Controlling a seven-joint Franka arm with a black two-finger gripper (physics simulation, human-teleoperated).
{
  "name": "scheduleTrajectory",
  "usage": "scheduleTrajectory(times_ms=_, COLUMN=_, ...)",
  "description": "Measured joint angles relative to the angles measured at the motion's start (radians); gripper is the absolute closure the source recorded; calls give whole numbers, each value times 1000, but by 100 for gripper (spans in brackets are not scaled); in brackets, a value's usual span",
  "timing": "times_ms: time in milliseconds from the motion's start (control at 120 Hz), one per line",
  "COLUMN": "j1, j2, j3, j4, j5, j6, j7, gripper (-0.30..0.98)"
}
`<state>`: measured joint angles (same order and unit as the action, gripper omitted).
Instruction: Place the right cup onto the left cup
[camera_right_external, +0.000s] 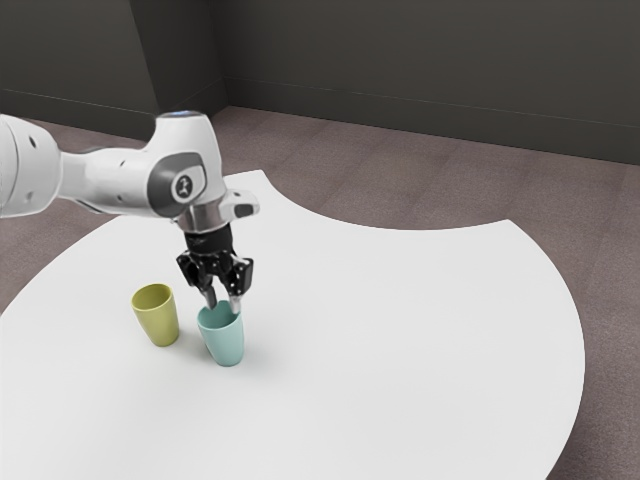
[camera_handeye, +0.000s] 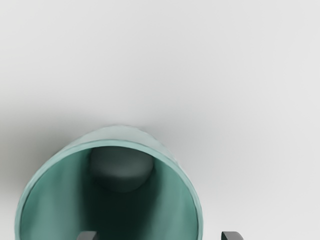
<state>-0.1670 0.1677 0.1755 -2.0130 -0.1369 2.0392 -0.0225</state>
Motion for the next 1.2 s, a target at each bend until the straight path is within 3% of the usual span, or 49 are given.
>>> scheduleTrajectory(times_ms=517, j1=-6, j2=69, j3=-10, j4=3, j5=-47, j6=45, j7=-4, gripper=42)
scheduleTrajectory(times_ms=917, j1=-6, j2=72, j3=-10, j4=3, j5=-53, j6=52, j7=-5, gripper=70)
scheduleTrajectory(times_ms=1200, j1=-7, j2=71, j3=-17, j4=3, j5=-49, j6=54, j7=-9, gripper=78)
